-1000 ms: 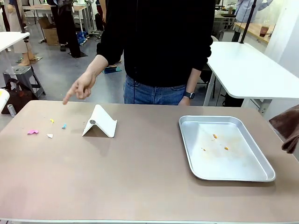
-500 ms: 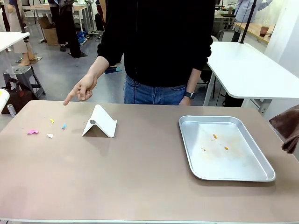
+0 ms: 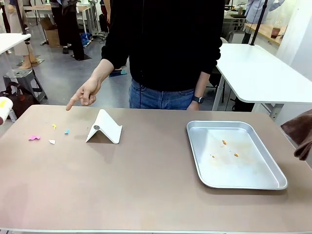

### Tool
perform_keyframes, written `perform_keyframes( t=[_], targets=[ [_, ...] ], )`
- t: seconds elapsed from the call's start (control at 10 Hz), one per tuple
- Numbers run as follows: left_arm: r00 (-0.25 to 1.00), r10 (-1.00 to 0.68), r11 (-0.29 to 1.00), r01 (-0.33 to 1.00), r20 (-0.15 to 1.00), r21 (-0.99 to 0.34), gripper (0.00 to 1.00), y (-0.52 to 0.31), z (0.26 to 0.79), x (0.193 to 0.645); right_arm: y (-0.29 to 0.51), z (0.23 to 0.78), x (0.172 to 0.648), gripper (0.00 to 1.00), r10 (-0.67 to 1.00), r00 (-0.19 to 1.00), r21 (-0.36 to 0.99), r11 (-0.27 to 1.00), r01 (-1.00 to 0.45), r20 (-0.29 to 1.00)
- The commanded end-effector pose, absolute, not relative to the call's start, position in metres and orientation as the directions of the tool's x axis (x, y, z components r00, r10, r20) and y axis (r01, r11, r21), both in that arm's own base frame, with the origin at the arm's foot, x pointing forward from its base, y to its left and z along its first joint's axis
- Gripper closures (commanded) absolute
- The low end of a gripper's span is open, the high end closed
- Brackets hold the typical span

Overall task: Clean the surface of the table.
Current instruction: If a person points to the right, clean the right side of the table with your right hand, and if they point to the left, clean the left side with your left hand.

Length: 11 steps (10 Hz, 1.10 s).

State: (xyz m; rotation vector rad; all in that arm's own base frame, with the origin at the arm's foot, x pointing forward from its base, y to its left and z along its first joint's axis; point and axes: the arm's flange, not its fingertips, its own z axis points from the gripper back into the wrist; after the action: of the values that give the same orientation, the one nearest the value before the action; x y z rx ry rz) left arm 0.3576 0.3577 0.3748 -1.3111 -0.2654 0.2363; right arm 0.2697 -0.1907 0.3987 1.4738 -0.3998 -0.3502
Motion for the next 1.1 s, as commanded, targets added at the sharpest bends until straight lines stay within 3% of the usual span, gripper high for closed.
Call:
perform_keyframes(
  t=[0.0,0.1,0.3,1.0],
  targets=[
    [0.941,0.327,0.346,-0.038,0.082,-0.937,0.78,0.343,0.377,0.357,-0.191,0.402,0.268,1.00,-0.462,0.886,0.998,0.061,-0.008,0.035],
    [0.918,0.384,0.436,-0.087,0.098,-0.896,0.78,0.341,0.371,0.362,-0.191,0.402,0.268,1.00,-0.462,0.886,0.998,0.061,-0.008,0.035],
    [0.914,0.400,0.484,-0.140,0.076,-0.864,0.78,0.344,0.359,0.375,-0.191,0.402,0.268,1.00,-0.462,0.886,0.998,0.061,-0.008,0.035],
    [0.903,0.430,0.536,-0.240,0.017,-0.809,0.78,0.339,0.317,0.427,-0.191,0.402,0.268,1.00,-0.462,0.886,0.998,0.061,-0.008,0.035]
  ],
)
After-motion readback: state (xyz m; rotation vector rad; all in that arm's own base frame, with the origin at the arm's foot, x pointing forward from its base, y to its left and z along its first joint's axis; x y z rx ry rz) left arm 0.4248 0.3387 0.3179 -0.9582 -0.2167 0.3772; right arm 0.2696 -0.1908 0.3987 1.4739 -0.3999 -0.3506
